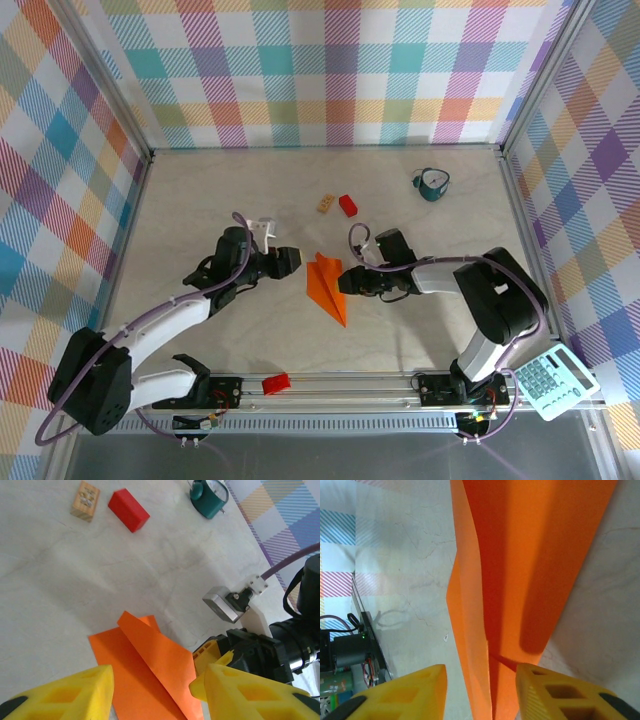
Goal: Fold a paper plane with a square sheet of paper (fold left side to right side)
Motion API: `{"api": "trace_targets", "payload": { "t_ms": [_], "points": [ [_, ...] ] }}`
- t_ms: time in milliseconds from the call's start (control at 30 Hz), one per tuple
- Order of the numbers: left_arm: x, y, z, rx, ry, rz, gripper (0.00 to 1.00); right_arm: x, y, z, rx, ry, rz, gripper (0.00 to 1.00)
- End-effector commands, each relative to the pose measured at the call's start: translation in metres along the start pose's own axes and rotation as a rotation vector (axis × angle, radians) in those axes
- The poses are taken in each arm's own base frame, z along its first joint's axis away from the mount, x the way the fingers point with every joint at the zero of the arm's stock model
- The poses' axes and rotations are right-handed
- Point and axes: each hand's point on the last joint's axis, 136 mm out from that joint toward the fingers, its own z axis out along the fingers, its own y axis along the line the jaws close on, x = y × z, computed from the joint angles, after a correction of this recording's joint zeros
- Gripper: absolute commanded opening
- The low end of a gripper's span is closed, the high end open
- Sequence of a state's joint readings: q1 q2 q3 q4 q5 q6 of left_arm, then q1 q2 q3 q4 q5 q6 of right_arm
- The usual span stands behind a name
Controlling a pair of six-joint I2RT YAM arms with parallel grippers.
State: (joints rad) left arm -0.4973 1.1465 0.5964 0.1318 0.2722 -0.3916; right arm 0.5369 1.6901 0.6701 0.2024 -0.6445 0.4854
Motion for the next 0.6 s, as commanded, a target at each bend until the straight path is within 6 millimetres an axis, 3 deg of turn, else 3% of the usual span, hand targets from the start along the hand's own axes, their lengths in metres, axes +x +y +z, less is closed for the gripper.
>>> {"api": "trace_targets", "payload": {
  "t_ms": [0, 167, 233, 433, 567],
  "points": [
    [-0.012, 0.005, -0.012, -0.024, -0.057, 0.013, 0.52, -0.020, 0.016, 0.000, -0.067, -0.051, -0.069, 0.31],
    [-0.028, -0.001, -0.031, -0.003, -0.138, 0.017, 0.57, -0.033, 0.025, -0.009, -0.055, -0.108, -0.112, 0.05],
    [-0.034, -0.011, -0.041, 0.035, -0.167, 0.035, 0.59, -0.041, 0.033, -0.017, -0.056, -0.141, -0.145, 0.00],
    [-0.060, -0.051, -0.086, 0.148, -0.278, 0.158, 0.70, -0.066, 0.077, -0.057, -0.070, -0.261, -0.273, 0.00],
    [-0.075, -0.081, -0.111, 0.242, -0.309, 0.206, 0.79, -0.075, 0.128, -0.090, -0.170, -0.330, -0.392, 0.02]
  ]
}}
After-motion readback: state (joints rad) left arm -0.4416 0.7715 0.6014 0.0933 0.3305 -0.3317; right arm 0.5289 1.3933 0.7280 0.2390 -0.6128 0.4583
